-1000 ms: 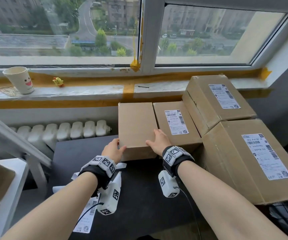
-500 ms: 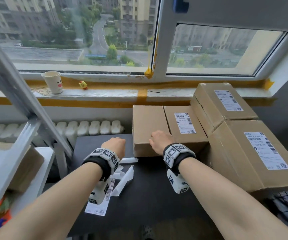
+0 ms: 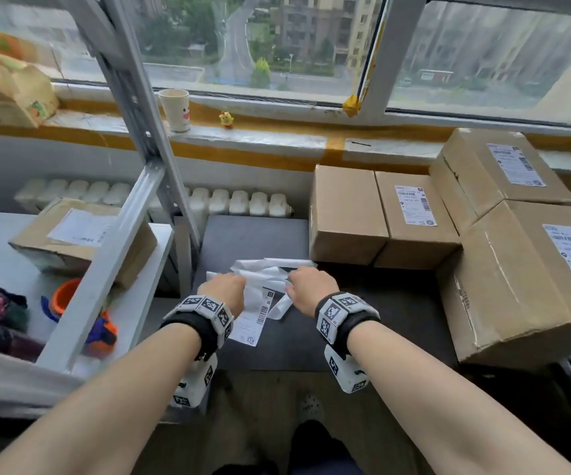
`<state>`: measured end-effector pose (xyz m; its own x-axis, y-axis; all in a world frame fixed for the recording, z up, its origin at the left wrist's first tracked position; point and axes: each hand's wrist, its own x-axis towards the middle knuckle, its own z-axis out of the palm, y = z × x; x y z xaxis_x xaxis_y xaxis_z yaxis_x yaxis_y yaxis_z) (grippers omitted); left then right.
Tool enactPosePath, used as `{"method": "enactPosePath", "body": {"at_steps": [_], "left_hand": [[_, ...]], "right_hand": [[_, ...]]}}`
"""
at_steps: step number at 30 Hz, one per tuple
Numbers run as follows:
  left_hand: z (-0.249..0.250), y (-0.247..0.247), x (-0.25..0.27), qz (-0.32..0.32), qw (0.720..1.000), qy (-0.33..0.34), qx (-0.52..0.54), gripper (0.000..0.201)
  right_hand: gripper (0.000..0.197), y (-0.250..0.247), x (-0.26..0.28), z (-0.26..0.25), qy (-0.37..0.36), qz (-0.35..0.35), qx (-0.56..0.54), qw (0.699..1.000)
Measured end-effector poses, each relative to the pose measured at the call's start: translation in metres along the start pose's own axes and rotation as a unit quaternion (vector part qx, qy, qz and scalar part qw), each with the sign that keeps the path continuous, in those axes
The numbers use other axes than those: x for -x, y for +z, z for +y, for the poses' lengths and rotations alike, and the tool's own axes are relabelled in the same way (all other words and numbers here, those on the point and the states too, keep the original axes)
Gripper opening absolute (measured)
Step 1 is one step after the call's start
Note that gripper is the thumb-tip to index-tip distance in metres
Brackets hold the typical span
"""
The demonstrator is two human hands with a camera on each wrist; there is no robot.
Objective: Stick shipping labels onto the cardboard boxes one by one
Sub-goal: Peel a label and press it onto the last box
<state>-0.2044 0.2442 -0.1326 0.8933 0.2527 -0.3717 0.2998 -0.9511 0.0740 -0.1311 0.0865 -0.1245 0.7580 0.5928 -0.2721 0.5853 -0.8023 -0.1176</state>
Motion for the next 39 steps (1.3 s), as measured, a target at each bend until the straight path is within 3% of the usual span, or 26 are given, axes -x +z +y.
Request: {"method": "enactPosePath", "body": {"at_steps": [9,12,18,22,24,26,30,34,36,39], "left_hand": [[-0.026,0.076,0.033,-0.074,0.995,-0.032,0.056,0.028],[-0.034,0.103,0.034,-0.102,0.99,-0.033,0.093,0.047],[-0.043,0.13,0.034,-0.078,0.987,-0.009,0.138,0.054],[-0.045,0.134,0.032,-0.047,0.984,-0.008,0.173,0.054],[-0.046,0.136,0.031,-0.032,0.984,-0.015,0.176,0.055],[-0.046,0.136,0.029,-0.015,0.984,-0.02,0.176,0.052],[-0.043,0.134,0.025,-0.013,0.986,-0.014,0.168,0.047],[-0.043,0.13,0.021,-0.005,0.984,-0.028,0.177,0.044],[-0.042,0.126,0.02,0.018,0.982,-0.034,0.183,0.035],[-0.041,0.111,0.017,0.052,0.977,-0.038,0.204,0.025]], "right_hand": [[0.034,0.082,0.011,-0.039,-0.059,-0.071,-0.048,0.995],[0.048,0.104,0.01,-0.041,-0.07,-0.085,-0.072,0.991],[0.064,0.127,0.004,-0.039,-0.084,-0.077,-0.102,0.988],[0.054,0.134,-0.001,-0.039,-0.086,-0.044,-0.087,0.991],[0.043,0.137,-0.001,-0.041,-0.122,0.003,-0.061,0.991],[0.032,0.14,-0.002,-0.042,-0.139,0.007,-0.012,0.99],[0.027,0.14,-0.005,-0.043,-0.189,0.027,0.068,0.979],[0.025,0.134,-0.004,-0.041,-0.181,0.038,0.012,0.983],[0.01,0.127,-0.003,-0.041,-0.158,0.027,-0.046,0.986],[0.018,0.111,-0.001,-0.039,-0.125,-0.007,-0.083,0.989]]}}
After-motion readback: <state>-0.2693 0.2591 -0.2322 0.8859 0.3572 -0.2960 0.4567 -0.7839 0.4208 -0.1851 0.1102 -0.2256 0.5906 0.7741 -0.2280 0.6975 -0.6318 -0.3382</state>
